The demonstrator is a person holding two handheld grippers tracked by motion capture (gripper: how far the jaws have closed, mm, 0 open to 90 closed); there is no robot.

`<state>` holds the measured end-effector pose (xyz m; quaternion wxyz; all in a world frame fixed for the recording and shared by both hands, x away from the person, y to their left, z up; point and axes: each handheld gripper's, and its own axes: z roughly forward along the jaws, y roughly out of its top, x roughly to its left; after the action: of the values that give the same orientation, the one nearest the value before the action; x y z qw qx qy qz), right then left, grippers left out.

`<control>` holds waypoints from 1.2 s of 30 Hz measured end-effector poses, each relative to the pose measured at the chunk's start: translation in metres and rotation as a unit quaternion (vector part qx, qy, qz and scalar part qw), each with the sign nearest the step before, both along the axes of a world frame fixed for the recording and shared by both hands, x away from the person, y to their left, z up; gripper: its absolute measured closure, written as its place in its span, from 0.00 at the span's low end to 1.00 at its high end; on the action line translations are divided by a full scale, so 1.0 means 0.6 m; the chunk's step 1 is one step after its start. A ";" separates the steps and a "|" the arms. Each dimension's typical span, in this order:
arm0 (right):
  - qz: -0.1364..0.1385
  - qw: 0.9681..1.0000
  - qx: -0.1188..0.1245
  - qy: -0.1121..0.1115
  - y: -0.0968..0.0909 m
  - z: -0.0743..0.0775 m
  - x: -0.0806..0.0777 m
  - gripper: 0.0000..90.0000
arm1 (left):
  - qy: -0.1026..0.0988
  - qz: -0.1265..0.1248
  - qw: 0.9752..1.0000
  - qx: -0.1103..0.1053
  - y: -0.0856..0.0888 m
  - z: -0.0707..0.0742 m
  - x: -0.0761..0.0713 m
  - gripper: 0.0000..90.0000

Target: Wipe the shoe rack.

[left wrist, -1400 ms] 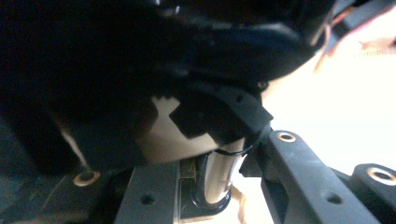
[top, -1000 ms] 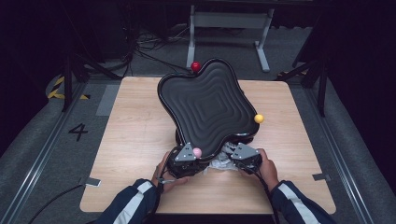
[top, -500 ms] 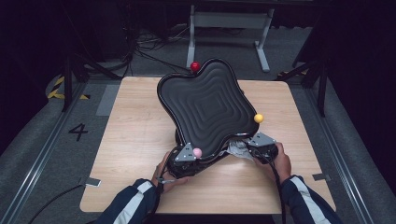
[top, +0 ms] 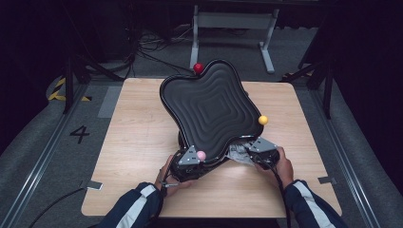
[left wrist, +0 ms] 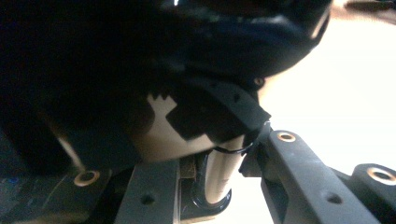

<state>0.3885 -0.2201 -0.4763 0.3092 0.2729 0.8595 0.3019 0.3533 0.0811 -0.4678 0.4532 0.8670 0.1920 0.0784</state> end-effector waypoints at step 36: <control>0.091 0.995 -0.041 -0.019 0.070 0.000 -0.042 0.87 | 0.008 -0.001 1.000 -0.008 0.000 -0.003 0.000 0.82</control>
<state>0.3631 -0.1781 -0.4761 0.3076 0.1751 0.8864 0.2984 0.3534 0.0809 -0.4696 0.4589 0.8639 0.1953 0.0699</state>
